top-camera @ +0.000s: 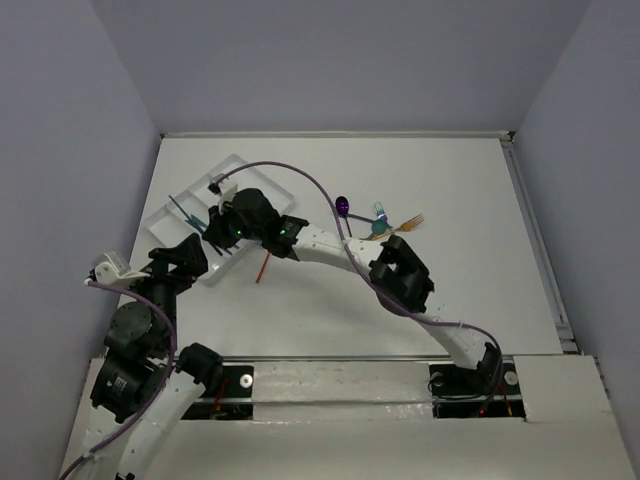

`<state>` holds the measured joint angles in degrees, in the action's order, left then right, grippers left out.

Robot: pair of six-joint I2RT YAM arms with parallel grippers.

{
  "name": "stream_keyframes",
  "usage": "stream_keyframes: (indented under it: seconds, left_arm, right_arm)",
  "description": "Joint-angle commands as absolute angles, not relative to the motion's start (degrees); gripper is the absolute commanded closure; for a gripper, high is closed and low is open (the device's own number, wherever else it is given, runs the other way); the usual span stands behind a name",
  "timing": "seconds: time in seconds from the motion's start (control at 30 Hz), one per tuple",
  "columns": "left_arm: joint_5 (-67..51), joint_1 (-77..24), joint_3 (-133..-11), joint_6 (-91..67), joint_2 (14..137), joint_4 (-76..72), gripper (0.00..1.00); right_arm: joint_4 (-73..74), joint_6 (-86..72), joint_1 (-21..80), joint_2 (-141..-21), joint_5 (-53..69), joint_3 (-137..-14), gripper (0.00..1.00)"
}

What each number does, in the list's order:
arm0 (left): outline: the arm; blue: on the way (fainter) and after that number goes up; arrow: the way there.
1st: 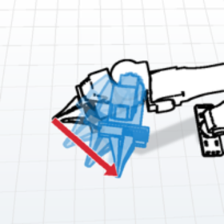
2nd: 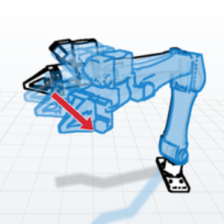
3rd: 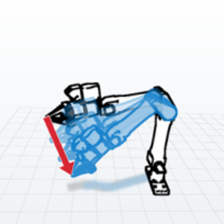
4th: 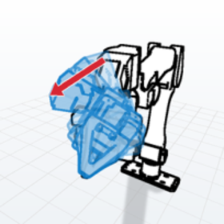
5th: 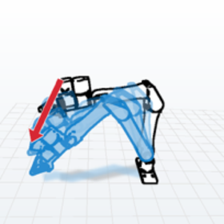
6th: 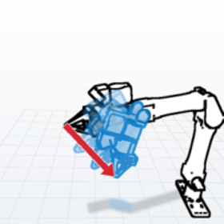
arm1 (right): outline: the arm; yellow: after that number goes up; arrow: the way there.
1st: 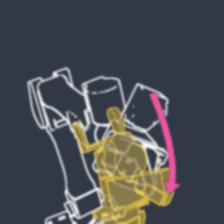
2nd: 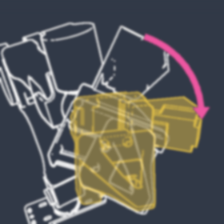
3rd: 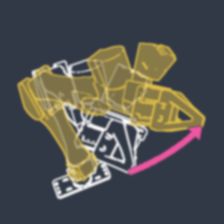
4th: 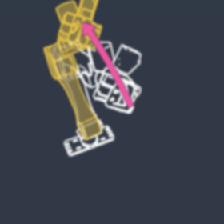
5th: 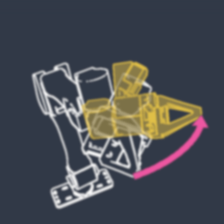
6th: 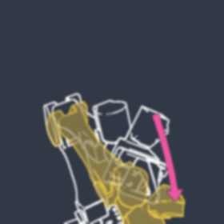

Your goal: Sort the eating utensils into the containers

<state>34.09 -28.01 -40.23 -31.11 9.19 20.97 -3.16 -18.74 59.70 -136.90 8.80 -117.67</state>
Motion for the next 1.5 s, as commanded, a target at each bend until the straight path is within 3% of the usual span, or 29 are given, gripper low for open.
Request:
stream_keyframes:
  seconds: [0.0,0.17,0.5,0.87,1.0,1.3,1.4,1.47]
  left_arm:
    - [38.3,-27.7,-42.5,-33.7,10.5,21.3,0.01]
    - [38.1,-27.2,-42.7,-33.9,10.0,21.7,0.01]
    - [36.4,-27.2,-42.2,-33.0,9.8,20.7,0.01]
    - [34.9,-27.2,-41.8,-32.1,9.8,19.8,0.01]
    - [34.5,-27.2,-41.7,-31.9,9.8,19.6,0.01]
    - [34.2,-27.2,-41.5,-31.6,9.1,19.2,0.01]
    - [34.1,-27.7,-41.5,-31.5,9.2,19.2,0.01]
    - [34.0,-27.7,-41.5,-31.5,9.3,19.2,0.01]
  right_arm:
    - [-2.6,-20.9,61.0,-142.7,15.0,-131.5,1.00]
    - [-1.0,-21.5,62.2,-150.4,10.8,-139.1,1.00]
    - [-1.4,-23.1,62.8,-153.5,8.0,-139.7,0.94]
    - [-1.5,-22.9,62.8,-151.7,5.5,-138.8,0.57]
    - [-4.3,-22.3,62.8,-147.1,4.1,-134.4,0.56]
    - [-8.4,-20.6,62.8,-128.9,-10.1,-108.5,0.58]
    - [-6.2,-21.7,62.8,-123.9,-17.2,-100.3,0.55]
    - [-2.0,-22.1,62.8,-122.2,-21.9,-98.0,0.45]
